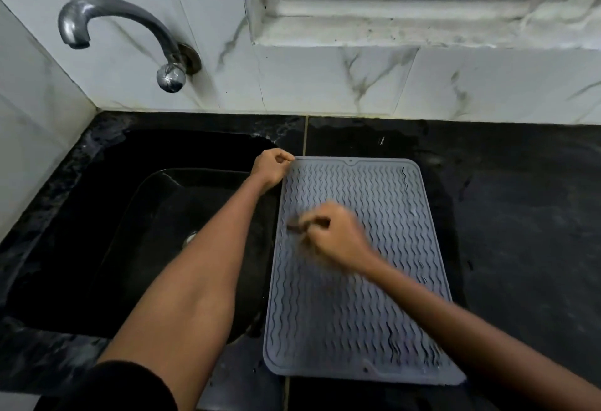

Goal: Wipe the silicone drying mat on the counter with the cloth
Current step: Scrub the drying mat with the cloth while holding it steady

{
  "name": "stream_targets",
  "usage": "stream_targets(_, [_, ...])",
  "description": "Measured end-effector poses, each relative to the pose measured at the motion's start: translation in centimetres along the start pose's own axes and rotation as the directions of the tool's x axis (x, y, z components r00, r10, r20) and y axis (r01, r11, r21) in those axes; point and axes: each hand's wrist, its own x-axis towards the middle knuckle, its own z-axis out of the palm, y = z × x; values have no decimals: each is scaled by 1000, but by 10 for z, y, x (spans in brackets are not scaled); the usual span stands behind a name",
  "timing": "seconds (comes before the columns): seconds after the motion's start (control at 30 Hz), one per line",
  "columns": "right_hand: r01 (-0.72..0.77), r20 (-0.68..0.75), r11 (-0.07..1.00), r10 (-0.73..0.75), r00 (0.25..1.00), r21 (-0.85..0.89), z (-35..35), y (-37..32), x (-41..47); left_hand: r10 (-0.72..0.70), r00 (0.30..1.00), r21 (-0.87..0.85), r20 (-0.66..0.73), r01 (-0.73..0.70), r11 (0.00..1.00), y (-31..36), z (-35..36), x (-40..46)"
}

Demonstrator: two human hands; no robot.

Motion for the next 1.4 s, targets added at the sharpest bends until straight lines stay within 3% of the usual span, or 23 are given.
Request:
stream_targets(0.1, [51, -186, 988, -79, 979, -148, -9, 0, 80, -17, 999, 80, -45, 20, 997, 3, -2, 17])
stream_targets(0.3, [-48, -39, 817, 32, 999, -575, 18, 30, 170, -74, 994, 253, -82, 93, 963, 3, 6, 36])
stream_targets(0.47, [42, -93, 781, -127, 988, -623, 25, 34, 159, -147, 986, 216, -84, 162, 963, 5, -1, 48])
stream_targets(0.7, [256, 202, 757, -167, 965, -601, 36, 23, 62, -155, 980, 186, -124, 177, 967, 10, 3, 50])
stream_targets(0.77, [258, 252, 813, -143, 957, -522, 29, 18, 65, -155, 980, 181, -121, 175, 968, 10, 3, 49])
stream_targets(0.83, [230, 172, 853, -168, 971, -469, 21, 15, 87, -146, 981, 181, -128, 168, 969, 10, 3, 48])
stream_targets(0.93, [161, -23, 791, -216, 976, -591, 13, 23, 133, -139, 976, 183, -167, 169, 969, 8, 3, 45])
stream_targets(1.03, [31, -44, 752, -80, 996, -658, 18, 30, 154, -140, 975, 165, -174, 169, 972, 6, 4, 44])
stream_targets(1.1, [30, -50, 747, -85, 995, -664, 25, 30, 146, -129, 974, 172, -188, 162, 972, 5, 5, 42])
stream_targets(1.27, [204, 49, 772, -220, 974, -603, 44, 30, 60, -124, 970, 185, -209, 164, 969, 5, 7, 42])
stream_targets(1.4, [291, 231, 797, -195, 953, -529, 42, 24, 27, -84, 976, 250, -202, 134, 959, 11, 12, 38])
